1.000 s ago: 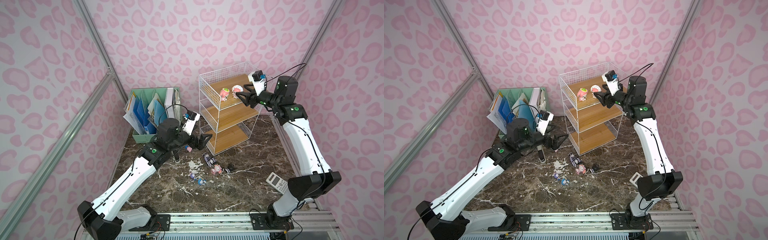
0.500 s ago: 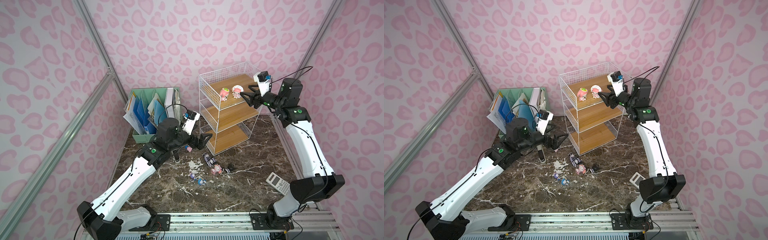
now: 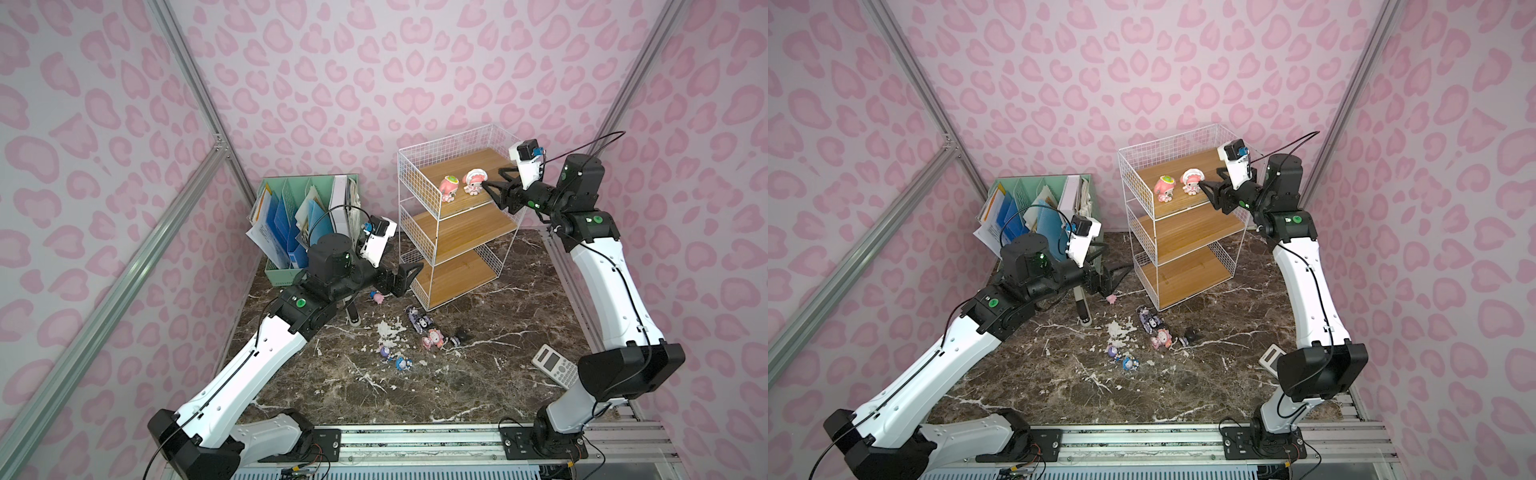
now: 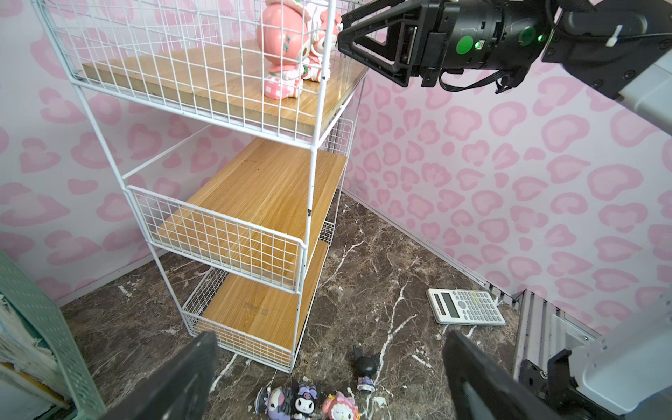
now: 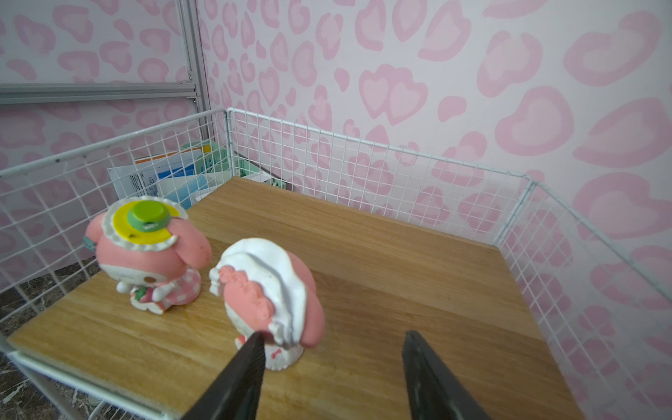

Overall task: Organize plastic toys on shelves
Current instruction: Place the plastic toy on the shelf, then pick up the plastic toy at the center of the board.

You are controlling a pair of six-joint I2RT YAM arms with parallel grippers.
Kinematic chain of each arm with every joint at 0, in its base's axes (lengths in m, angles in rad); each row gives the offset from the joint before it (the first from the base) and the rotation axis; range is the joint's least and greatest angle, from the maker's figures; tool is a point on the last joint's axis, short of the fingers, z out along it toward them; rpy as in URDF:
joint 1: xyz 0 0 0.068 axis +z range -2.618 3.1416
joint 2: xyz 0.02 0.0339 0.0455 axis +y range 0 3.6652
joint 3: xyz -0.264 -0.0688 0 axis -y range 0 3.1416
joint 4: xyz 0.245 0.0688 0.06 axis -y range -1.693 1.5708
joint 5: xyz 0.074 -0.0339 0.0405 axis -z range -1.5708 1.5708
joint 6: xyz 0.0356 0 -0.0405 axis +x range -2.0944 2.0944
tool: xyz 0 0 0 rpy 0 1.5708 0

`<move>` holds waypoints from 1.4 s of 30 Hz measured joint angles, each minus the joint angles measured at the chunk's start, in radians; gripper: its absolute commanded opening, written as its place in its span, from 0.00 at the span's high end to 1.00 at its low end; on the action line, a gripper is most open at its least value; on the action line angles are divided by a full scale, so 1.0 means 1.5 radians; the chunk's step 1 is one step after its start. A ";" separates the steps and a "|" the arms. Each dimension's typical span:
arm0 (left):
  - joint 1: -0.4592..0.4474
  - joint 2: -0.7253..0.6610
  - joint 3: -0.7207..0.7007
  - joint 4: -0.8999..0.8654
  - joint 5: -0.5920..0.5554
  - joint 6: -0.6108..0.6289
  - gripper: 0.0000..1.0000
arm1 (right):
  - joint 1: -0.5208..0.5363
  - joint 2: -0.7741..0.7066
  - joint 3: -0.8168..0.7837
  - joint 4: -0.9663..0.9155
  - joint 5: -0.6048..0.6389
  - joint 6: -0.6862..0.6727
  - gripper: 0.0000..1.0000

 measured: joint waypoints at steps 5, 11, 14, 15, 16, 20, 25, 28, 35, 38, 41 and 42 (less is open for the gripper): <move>0.001 0.000 0.000 0.000 -0.002 0.002 0.02 | -0.003 0.018 0.022 -0.003 0.013 0.006 0.38; 0.001 0.000 0.000 0.000 -0.002 0.003 0.02 | -0.003 0.022 0.027 -0.004 0.015 0.007 0.38; 0.001 0.000 -0.003 -0.001 -0.010 0.003 0.02 | -0.003 0.010 0.023 -0.014 0.015 0.007 0.37; 0.001 0.000 -0.007 0.000 -0.014 0.002 0.02 | -0.003 -0.002 0.016 -0.014 0.015 0.008 0.37; 0.001 0.000 -0.012 0.000 -0.016 0.002 0.02 | -0.003 -0.015 0.008 -0.014 0.015 0.012 0.36; 0.001 -0.004 -0.062 -0.001 -0.033 -0.001 0.02 | 0.008 -0.111 -0.093 -0.001 0.018 0.033 0.25; 0.001 -0.030 -0.191 -0.005 -0.060 -0.038 0.02 | 0.100 -0.264 -0.309 0.030 0.082 0.077 0.21; 0.001 -0.036 -0.264 -0.011 -0.066 -0.065 0.05 | 0.148 -0.340 -0.449 0.046 0.138 0.120 0.21; -0.047 0.045 -0.332 -0.016 -0.048 -0.103 0.17 | 0.208 -0.458 -0.721 0.057 0.178 0.257 0.24; -0.062 0.106 -0.338 0.001 -0.028 -0.104 0.18 | 0.246 -0.447 -0.805 0.066 0.168 0.327 0.26; -0.063 0.152 -0.350 0.031 -0.010 -0.113 0.22 | 0.298 -0.411 -0.867 0.089 0.157 0.404 0.26; -0.064 0.166 -0.350 0.042 -0.004 -0.119 0.23 | 0.315 -0.396 -0.886 0.105 0.153 0.431 0.26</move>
